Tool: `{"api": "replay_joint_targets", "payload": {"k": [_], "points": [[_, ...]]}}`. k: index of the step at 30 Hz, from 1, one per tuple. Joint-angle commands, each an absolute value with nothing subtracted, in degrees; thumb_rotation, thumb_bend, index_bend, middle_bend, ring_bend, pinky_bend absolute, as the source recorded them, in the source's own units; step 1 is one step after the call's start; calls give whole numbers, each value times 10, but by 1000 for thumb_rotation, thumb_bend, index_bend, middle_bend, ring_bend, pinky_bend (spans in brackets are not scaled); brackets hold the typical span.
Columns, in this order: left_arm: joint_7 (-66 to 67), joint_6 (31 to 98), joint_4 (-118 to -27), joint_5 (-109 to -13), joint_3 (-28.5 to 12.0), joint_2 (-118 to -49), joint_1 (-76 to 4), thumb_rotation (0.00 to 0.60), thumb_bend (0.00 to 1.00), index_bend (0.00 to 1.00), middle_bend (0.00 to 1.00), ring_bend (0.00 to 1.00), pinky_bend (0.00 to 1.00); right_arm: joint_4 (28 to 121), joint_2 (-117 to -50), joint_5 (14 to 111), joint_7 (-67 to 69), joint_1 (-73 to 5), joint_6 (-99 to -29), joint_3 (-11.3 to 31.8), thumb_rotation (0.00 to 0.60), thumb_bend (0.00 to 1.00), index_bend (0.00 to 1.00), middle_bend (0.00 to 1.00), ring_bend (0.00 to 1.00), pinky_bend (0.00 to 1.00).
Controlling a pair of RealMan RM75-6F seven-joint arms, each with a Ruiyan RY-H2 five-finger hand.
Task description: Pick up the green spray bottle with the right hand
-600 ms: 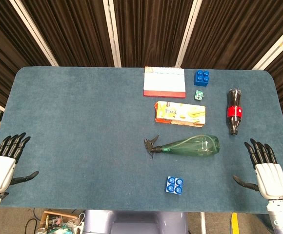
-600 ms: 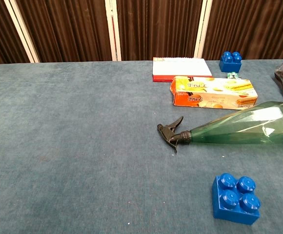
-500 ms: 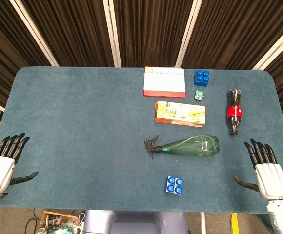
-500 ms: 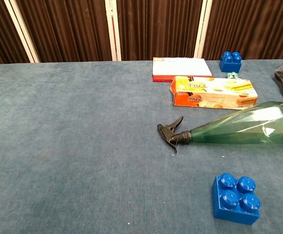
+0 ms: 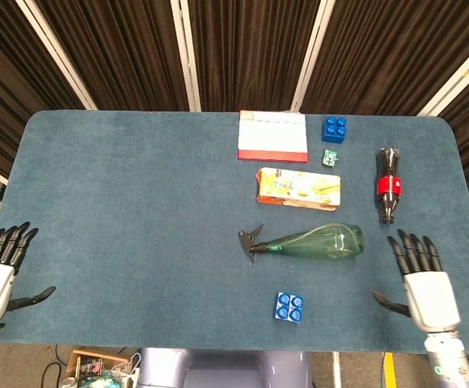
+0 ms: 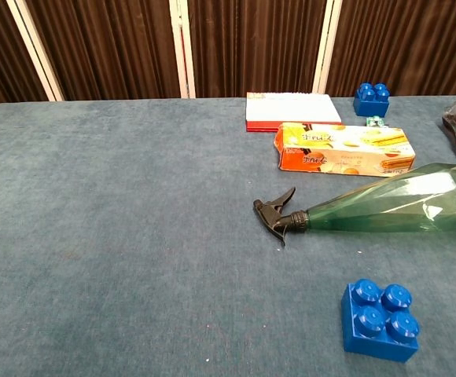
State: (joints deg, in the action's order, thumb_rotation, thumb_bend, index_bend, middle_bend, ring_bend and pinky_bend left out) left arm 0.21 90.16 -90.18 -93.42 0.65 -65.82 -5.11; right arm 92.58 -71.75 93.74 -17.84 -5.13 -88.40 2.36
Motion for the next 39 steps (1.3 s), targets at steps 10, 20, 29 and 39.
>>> {"api": "replay_joint_targets", "payload": {"k": [10,20,29,39], "points": [[-2,904,-928,-934,20,-624,-36,600,0,0,0,0,37,992,-823,921,-462,-140,-749,51,600,194,64,0,0,9],[-7,878,-941,-914,18,-608,-41,600,0,0,0,0,37,981,-924,854,-673,-167,-729,78,600,223,256,0,0,0],[-6,876,-946,-909,15,-604,-40,600,0,0,0,0,37,947,-983,832,-758,-200,-714,89,600,234,269,0,0,0],[-4,870,-948,-897,9,-604,-41,600,0,0,0,0,37,899,-1003,797,-768,-241,-673,102,600,274,287,0,0,0]]}}
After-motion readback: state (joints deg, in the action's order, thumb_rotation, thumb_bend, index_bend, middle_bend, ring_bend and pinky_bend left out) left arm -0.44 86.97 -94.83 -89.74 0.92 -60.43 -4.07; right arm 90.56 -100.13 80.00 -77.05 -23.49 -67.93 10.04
